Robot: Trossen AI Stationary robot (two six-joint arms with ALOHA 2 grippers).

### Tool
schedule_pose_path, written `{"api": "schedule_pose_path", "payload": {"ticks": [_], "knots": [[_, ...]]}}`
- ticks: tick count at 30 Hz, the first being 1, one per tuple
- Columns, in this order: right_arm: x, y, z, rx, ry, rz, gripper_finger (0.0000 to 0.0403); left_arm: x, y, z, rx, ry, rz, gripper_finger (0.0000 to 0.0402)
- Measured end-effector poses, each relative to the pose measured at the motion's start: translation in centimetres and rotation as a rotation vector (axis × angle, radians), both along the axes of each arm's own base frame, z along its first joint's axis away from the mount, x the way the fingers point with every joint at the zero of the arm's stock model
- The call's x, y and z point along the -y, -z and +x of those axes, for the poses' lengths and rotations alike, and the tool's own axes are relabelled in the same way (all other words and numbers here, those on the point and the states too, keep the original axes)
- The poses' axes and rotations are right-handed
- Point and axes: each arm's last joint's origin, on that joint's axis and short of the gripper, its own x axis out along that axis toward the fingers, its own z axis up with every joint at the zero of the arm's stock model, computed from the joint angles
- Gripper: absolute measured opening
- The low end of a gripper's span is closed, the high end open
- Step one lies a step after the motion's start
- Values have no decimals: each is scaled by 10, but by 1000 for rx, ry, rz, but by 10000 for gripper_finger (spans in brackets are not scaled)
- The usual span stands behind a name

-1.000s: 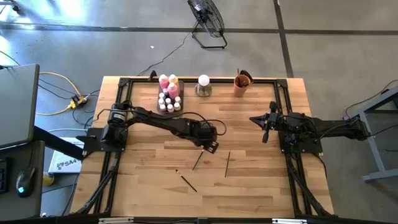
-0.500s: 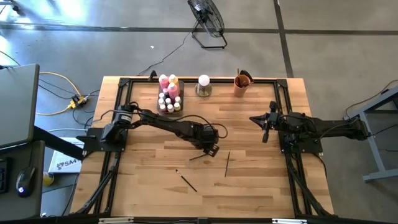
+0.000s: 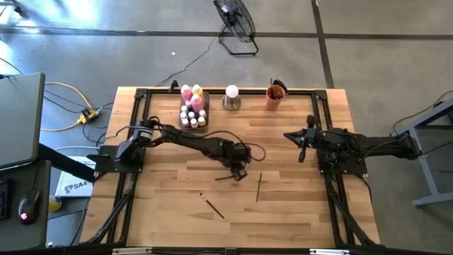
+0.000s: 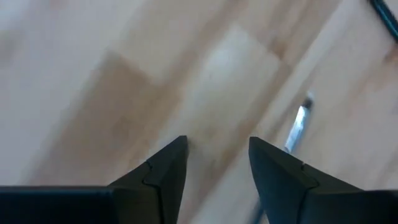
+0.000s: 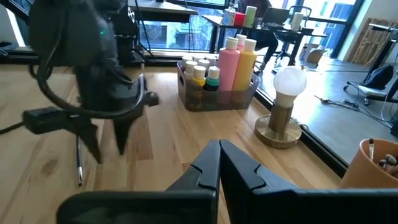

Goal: Pick & Place Paint Supplies
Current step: Put the silver paintbrush into the orange cup

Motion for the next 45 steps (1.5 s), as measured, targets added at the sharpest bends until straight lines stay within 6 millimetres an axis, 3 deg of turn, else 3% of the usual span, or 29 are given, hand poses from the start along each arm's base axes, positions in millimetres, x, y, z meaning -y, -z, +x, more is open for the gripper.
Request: {"api": "schedule_pose_path", "payload": {"ticks": [6,12,19,25,34,45], "knots": [[0,0,0,0,0,0,2,-3,-37,20,114,198,176,170],[0,0,0,0,1,0,2,14,-63,29,186,451,246,170],[0,0,0,1,1,0,2,42,-57,25,150,590,274,170],[0,0,0,2,1,0,2,38,-42,27,105,461,208,170],[0,0,0,2,1,0,2,42,-18,35,89,463,172,170],[0,0,0,5,1,0,2,39,-16,34,74,432,220,170]]}}
